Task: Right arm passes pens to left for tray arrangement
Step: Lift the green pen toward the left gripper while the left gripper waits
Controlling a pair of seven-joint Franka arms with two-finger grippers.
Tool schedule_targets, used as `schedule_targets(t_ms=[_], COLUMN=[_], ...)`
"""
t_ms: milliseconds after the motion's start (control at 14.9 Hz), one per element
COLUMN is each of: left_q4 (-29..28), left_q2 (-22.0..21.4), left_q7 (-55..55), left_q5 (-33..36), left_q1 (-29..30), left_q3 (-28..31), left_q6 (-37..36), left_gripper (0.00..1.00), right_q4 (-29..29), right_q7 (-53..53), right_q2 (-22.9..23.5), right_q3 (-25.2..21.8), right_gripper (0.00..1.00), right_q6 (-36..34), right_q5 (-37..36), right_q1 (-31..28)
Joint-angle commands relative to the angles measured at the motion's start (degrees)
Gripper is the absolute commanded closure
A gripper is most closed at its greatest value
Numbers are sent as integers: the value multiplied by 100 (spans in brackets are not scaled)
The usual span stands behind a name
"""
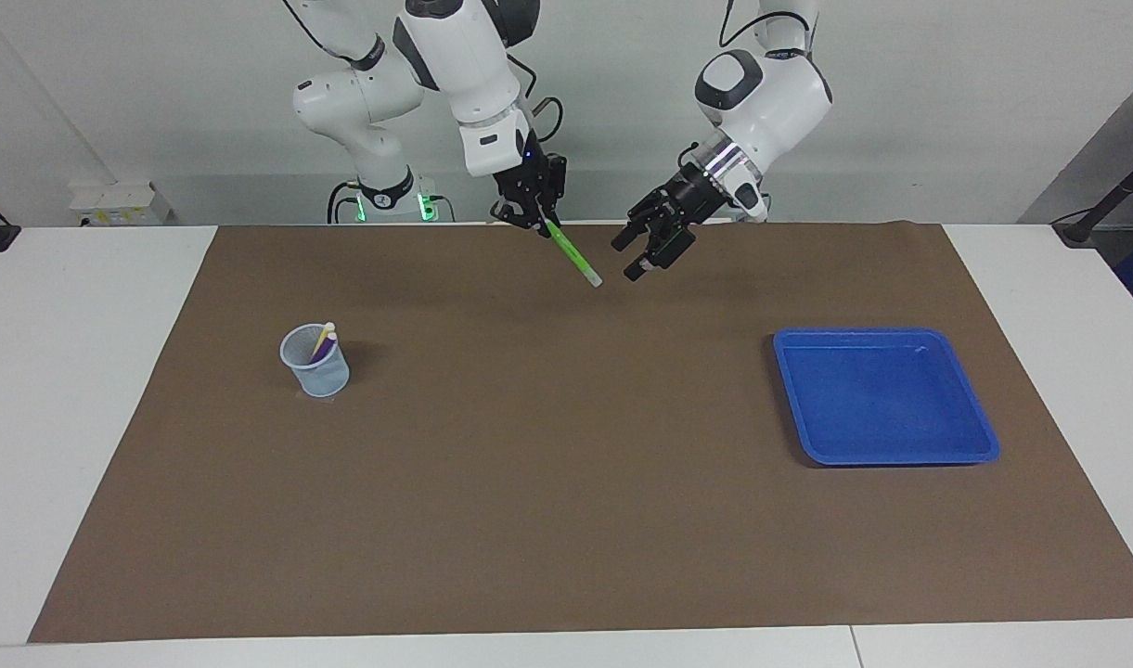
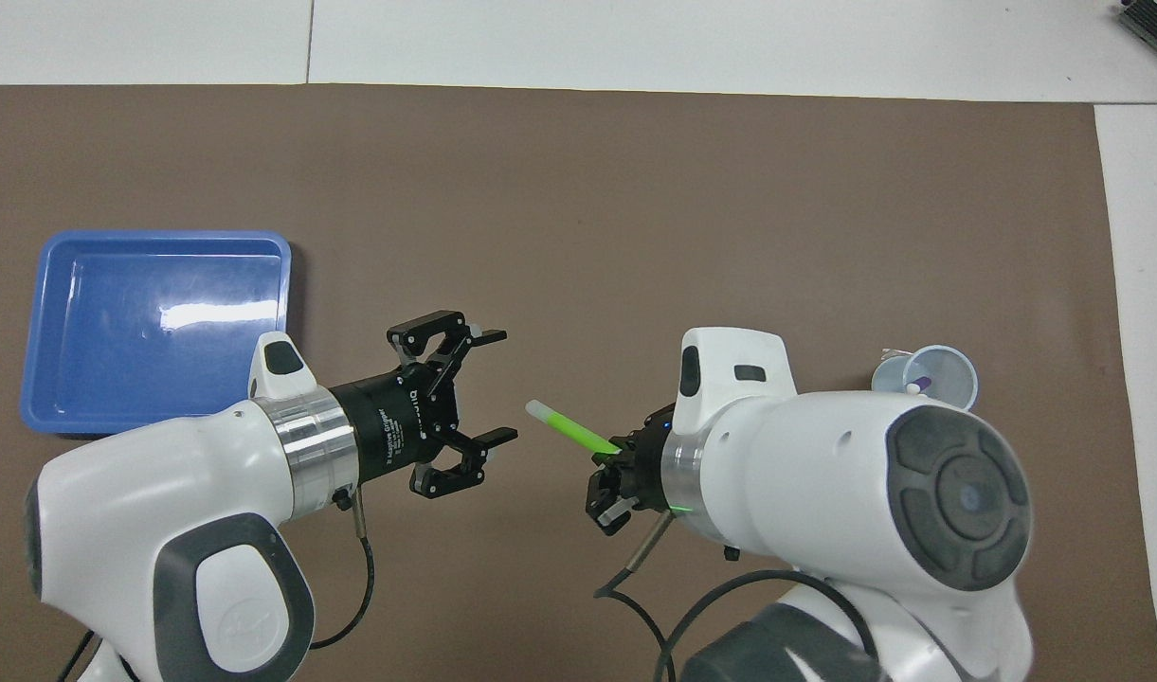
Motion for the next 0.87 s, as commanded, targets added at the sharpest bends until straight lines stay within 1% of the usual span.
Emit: schedule_targets(t_ms=[0,403,672,806], left_q4=[-12,-205,-284,-284], left_q2=[45,-17,-61,-61], left_q7=[-70,-378,-668,-677], left_q5=[-135,-135,-135,-135], left_q1=[-169,-599,-635,-635], left_q3=[46,55,-68,-86], left_q6=[141,124,124,124], left_gripper=[0,0,0,4], right_q4=[-179,-249,-249,-240], right_q7=[314,253,245,236], right_q2=[-164,-164,-173,-164], right_q3=[-32,-41,-41,-41], right_gripper=[100,100,100,100], right_q6=[176,184,184,184], right_q5=[147,147,147,147], right_q1=[134,125,125,116])
